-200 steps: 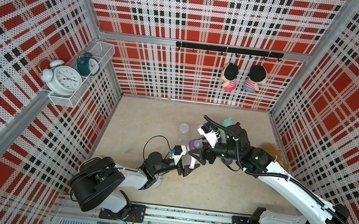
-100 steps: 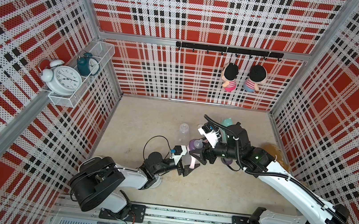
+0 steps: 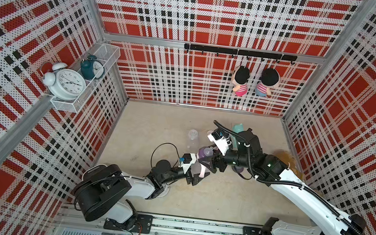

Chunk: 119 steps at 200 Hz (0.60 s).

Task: Assemble the baby bottles
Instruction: Screw the nipple onto the baby bottle.

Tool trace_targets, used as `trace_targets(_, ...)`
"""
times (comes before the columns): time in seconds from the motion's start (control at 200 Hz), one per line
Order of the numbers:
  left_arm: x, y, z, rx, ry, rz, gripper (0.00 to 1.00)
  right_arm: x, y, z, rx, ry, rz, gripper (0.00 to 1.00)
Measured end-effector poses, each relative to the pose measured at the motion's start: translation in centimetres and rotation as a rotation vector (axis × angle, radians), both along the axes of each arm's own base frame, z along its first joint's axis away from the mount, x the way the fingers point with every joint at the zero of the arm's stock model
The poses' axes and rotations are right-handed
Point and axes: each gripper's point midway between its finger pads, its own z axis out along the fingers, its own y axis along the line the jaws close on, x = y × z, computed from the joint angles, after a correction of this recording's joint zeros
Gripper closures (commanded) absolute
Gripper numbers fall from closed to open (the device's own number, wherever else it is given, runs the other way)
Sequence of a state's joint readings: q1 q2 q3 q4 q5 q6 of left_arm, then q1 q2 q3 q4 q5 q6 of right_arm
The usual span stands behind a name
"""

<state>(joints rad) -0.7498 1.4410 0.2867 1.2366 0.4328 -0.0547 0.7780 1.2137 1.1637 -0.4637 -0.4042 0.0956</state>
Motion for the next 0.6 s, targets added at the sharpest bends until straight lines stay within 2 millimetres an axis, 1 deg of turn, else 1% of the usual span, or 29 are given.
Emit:
trace_targets(0.195,0.07,0.02,-0.09,0.004,-0.001,0.004,1.0,0.06,-0.08,0.04,0.0,-0.001,-0.002,0.19)
trace_targets(0.301,0.09,0.01,-0.17,0.007,-0.001,0.005,1.0,0.04,-0.09,0.05,0.0,-0.001,-0.002,0.23)
trace_targets(0.596,0.23,0.03,-0.56,0.02,0.002,0.012,1.0,0.06,-0.28,-0.12,-0.011,0.004,-0.008,0.29)
